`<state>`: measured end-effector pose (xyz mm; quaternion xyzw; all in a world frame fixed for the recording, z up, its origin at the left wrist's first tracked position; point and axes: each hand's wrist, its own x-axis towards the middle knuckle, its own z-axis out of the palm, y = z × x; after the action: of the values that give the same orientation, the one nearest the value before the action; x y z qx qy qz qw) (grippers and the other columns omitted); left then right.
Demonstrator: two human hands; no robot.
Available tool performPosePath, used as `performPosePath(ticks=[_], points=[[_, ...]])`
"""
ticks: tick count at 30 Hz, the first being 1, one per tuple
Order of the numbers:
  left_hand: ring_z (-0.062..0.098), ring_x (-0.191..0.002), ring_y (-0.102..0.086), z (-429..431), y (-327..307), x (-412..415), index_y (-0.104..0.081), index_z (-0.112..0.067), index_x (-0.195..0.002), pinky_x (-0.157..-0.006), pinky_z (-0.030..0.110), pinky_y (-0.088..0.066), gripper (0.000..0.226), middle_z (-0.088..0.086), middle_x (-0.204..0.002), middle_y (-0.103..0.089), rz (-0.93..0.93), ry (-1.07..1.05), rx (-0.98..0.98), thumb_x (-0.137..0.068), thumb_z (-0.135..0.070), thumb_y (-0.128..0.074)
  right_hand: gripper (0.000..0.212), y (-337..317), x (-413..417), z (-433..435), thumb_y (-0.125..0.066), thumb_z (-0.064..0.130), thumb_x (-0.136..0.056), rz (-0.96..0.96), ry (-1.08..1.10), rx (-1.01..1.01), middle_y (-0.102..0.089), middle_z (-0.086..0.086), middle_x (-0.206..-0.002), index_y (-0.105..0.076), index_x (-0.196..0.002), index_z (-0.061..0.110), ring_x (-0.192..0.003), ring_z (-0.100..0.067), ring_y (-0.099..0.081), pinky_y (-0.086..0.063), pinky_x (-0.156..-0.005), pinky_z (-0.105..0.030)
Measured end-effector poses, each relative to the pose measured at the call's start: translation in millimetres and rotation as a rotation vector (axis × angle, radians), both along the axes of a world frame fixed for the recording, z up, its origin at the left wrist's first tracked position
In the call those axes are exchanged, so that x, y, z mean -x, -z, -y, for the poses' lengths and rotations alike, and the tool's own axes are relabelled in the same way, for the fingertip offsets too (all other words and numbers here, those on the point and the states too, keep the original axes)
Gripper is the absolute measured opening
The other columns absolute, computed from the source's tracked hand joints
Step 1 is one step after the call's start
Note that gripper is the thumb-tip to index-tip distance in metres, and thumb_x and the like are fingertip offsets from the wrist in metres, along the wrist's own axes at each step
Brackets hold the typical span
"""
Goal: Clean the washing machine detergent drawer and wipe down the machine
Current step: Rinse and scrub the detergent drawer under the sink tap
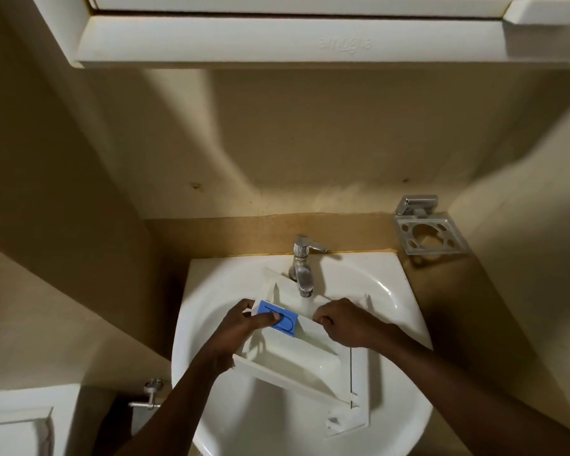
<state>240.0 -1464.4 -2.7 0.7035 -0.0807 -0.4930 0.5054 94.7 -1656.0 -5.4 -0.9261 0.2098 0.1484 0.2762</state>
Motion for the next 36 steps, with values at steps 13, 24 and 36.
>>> performPosePath(ticks=[13,24,36], points=[[0.026,-0.090,-0.072,-10,5,-12,-0.059,-0.027,-0.115,-0.069,0.035,-0.061,0.062,0.005,-0.105,-0.072,0.147,0.013,0.031,-0.061,-0.044,-0.084,0.038,-2,25,-31,-0.050,0.019,-0.091,0.010,-0.019,0.036,-0.045,0.005,-0.129,-0.044,-0.128,0.022,-0.122,-0.015,-0.042,-0.037,-0.102,-0.026],[0.025,-0.096,-0.069,-1,7,-16,-0.061,-0.031,-0.115,-0.078,0.040,-0.061,0.064,0.002,-0.109,-0.068,0.195,-0.015,0.004,-0.057,-0.047,-0.083,0.014,-3,29,-52,-0.050,0.028,-0.090,0.013,-0.072,0.054,-0.044,0.009,-0.099,-0.043,-0.100,0.023,-0.091,-0.012,-0.044,-0.038,-0.078,-0.026],[0.022,-0.091,-0.066,1,0,-11,-0.056,-0.032,-0.116,-0.067,0.031,-0.058,0.057,-0.002,-0.104,-0.064,0.233,-0.004,-0.050,-0.069,-0.042,-0.086,0.022,-9,-2,-3,-0.055,0.013,-0.084,-0.158,0.077,-0.085,-0.070,0.007,-0.105,-0.070,-0.084,0.029,-0.097,-0.011,-0.063,-0.050,-0.087,-0.024]])
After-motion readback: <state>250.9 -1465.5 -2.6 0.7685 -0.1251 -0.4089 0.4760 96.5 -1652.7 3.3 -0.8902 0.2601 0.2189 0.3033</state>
